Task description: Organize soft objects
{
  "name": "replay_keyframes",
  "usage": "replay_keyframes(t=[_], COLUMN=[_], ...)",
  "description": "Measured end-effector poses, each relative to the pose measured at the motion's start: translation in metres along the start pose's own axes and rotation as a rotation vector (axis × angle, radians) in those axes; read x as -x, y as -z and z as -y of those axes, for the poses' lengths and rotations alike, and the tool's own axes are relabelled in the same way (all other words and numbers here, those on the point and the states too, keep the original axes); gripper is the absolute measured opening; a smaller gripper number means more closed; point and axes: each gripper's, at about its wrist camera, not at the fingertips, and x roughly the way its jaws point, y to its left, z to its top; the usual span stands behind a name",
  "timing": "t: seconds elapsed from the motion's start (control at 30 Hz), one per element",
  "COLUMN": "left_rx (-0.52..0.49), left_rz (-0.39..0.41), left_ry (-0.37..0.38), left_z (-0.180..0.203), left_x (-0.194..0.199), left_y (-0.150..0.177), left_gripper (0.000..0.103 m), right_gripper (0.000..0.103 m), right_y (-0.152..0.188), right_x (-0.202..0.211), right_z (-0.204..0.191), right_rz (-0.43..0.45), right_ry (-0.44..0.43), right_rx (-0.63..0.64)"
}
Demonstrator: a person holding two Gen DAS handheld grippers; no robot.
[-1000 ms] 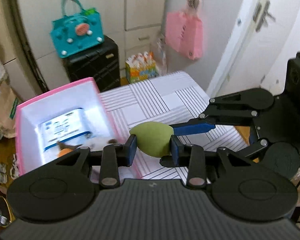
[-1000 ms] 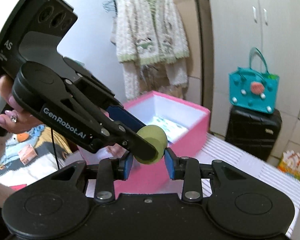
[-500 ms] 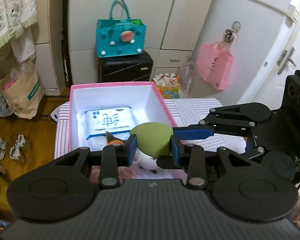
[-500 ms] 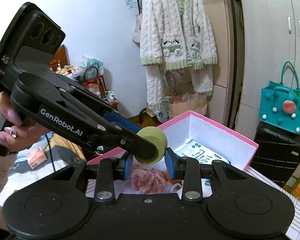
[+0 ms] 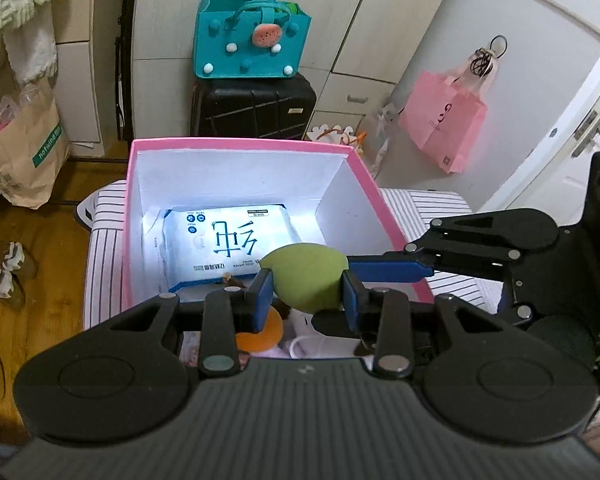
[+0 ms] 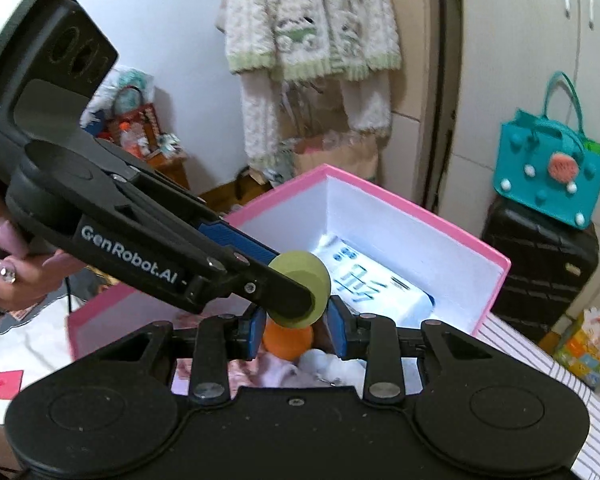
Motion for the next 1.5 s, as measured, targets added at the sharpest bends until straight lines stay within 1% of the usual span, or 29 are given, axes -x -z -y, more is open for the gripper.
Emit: replay_keyframes(t=[0.1,0.17,0.23,0.27,0.3,0.33,0.4,0.43,0.47,0.57,0.67,0.73,0.8,0.9,1.0,1.1,1.13,1.2,1.3,1.4,1.47,1.5], left_rx=[-0.009,-0.007,-0.012,-0.011,-0.012,-0.021,-0.004,0.0,-0.003,-0.019,-0.024,-0.04,-0.051,-0.025,-0.039,-0.052,-0.051,-0.052,-0.062,-0.075,-0.082,-0.084], left_rz=[-0.01,-0.022,-0.03,-0.023,-0.014,-0.011,-0.015,-0.013,-0.003,0.036,0.066,0.093,0.104,0.113,0.144,0.164,0.162,0.157,0.144,0.105,0.09,0.089], left_ry=[-0.026,-0.042,-0.069,-0.084,-0.094,-0.091,-0.078,-0.078,-0.087,-0.131,-0.14,-0.165,-0.189,-0.191,-0.202,-0.205,-0.208,-0.217,-0.227,-0.212,-0.214,-0.217], left_z=[0.0,-0.002,-0.005,-0.007,-0.008,-0.008,-0.011,-0.012,-0.011,-0.007,-0.002,0.006,0.013,0.021,0.033,0.042,0.045,0.051,0.061,0.071,0.076,0.079], left_x=[-0.014,-0.022,-0.027,-0.028,-0.027,-0.026,-0.023,-0.021,-0.017,-0.003,0.011,0.022,0.032,0.049,0.069,0.084,0.088,0.094,0.104,0.115,0.124,0.128], left_y=[-0.003,-0.004,-0.006,-0.006,-0.006,-0.006,-0.005,-0.004,-0.003,0.002,0.007,0.012,0.015,0.016,0.025,0.035,0.038,0.044,0.05,0.057,0.061,0.063], left_gripper=[0.036,0.039,0.041,0.041,0.041,0.041,0.042,0.042,0.043,0.047,0.047,0.047,0.047,0.047,0.054,0.06,0.063,0.064,0.071,0.074,0.081,0.083], right_gripper=[0.037,0.037,0.038,0.039,0.04,0.04,0.043,0.047,0.047,0.047,0.047,0.048,0.048,0.049,0.05,0.052,0.053,0.053,0.053,0.056,0.058,0.058], right_y=[-0.003,-0.003,-0.002,0.0,0.002,0.004,0.005,0.006,0.008,0.012,0.017,0.019,0.021,0.023,0.025,0.03,0.031,0.035,0.039,0.044,0.047,0.049], right_x=[-0.013,-0.021,-0.028,-0.029,-0.028,-0.025,-0.019,-0.015,-0.011,0.0,0.014,0.024,0.034,0.049,0.062,0.074,0.079,0.087,0.103,0.122,0.133,0.138], right_z=[0.004,0.007,0.014,0.018,0.022,0.025,0.028,0.029,0.028,0.027,0.024,0.02,0.015,0.007,-0.002,-0.012,-0.016,-0.021,-0.03,-0.039,-0.042,-0.044], right_rz=[-0.041,-0.065,-0.096,-0.098,-0.092,-0.075,-0.06,-0.053,-0.043,-0.014,0.014,0.035,0.057,0.092,0.114,0.124,0.127,0.13,0.14,0.154,0.165,0.169], right_ry=[0.024,0.038,0.037,0.029,0.02,-0.001,-0.022,-0.017,-0.014,-0.003,-0.004,0.002,0.002,0.018,0.031,0.073,0.084,0.096,0.121,0.145,0.159,0.163], right_rx=[-0.02,-0.037,-0.084,-0.112,-0.14,-0.15,-0.172,-0.183,-0.181,-0.186,-0.182,-0.177,-0.166,-0.165,-0.163,-0.151,-0.149,-0.149,-0.142,-0.13,-0.134,-0.135])
